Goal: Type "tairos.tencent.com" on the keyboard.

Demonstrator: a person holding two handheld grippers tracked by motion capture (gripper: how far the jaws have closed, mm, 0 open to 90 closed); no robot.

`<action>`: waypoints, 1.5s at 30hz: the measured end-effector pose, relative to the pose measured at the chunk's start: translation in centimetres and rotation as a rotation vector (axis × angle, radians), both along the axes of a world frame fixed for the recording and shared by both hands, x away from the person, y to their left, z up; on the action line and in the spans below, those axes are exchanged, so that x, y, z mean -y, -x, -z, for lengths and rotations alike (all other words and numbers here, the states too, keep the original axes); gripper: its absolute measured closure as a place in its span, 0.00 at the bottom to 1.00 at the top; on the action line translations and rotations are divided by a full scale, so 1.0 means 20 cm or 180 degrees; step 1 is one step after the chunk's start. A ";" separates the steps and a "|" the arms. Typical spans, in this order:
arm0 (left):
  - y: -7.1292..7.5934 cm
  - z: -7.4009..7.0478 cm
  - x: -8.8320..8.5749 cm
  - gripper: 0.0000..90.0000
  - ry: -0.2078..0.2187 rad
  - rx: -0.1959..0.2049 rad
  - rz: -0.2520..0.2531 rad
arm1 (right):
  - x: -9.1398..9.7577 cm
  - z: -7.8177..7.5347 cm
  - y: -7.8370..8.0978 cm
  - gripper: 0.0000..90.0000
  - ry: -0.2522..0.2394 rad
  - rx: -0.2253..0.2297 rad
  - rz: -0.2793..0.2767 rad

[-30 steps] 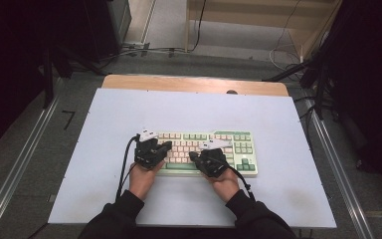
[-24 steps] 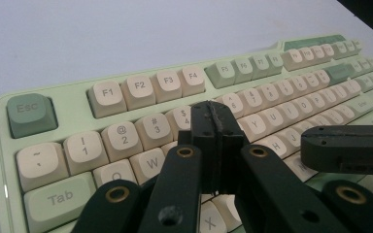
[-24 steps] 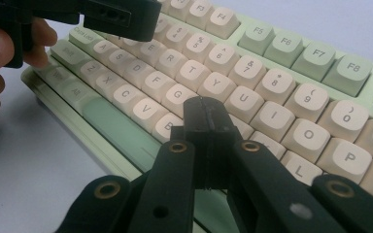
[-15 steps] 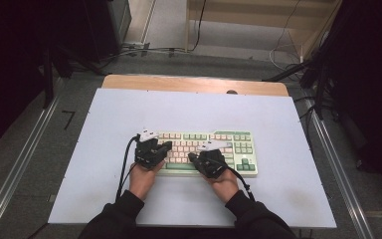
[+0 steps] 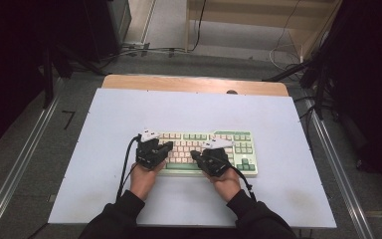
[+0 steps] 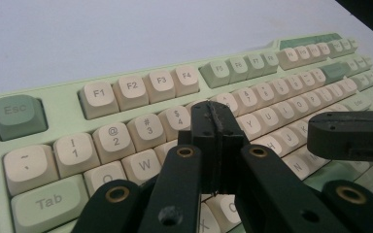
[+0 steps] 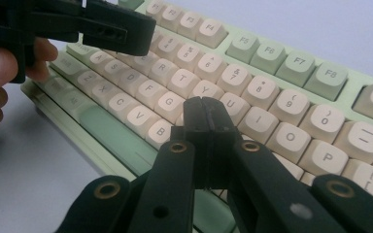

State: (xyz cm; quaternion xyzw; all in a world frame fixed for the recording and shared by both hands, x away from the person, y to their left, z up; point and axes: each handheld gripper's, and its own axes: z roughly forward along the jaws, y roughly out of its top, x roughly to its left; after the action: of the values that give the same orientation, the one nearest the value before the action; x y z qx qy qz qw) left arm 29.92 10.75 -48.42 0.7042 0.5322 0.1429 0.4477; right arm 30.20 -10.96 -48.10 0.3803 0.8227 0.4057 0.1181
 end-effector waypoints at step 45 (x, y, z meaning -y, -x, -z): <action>-0.05 0.04 0.12 1.00 -0.0095 -0.0036 0.0125 | 0.08 -0.03 -0.02 0.97 -0.0052 0.0021 0.0145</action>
State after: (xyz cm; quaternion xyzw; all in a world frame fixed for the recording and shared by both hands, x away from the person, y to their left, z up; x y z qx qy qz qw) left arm 31.00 8.26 -49.30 0.7219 0.5187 0.1381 0.4367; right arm 30.67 -12.48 -47.57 0.3985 0.8101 0.4109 0.1269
